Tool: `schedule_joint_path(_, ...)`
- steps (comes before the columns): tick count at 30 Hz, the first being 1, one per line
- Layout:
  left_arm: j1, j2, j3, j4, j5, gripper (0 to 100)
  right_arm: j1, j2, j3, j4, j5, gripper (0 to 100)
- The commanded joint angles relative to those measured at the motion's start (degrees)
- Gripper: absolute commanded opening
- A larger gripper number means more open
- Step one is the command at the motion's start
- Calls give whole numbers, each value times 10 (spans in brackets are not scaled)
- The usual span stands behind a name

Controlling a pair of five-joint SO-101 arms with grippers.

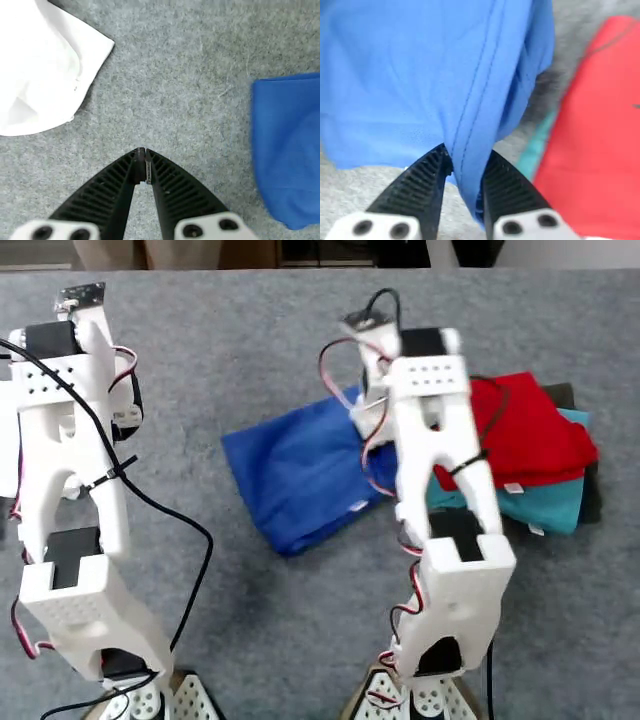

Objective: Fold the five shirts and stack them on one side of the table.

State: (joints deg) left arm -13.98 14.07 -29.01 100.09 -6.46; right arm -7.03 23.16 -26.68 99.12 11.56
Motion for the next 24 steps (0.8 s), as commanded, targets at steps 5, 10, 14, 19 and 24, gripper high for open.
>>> schedule_joint_path(5,-10,-31,-55,5,-4,19,130,-34,-174,21,69,2)
schedule_joint_path(10,-7,-31,-53,5,-4,19,213,-34,-208,6,118,2)
schedule_joint_path(14,-6,-31,-55,5,-4,19,278,-34,-209,-23,135,2)
schedule_joint_path(19,-6,-31,-55,5,-4,19,327,-34,-206,-18,165,2)
schedule_joint_path(24,-8,-31,-56,5,-4,19,361,-34,-208,-21,176,2)
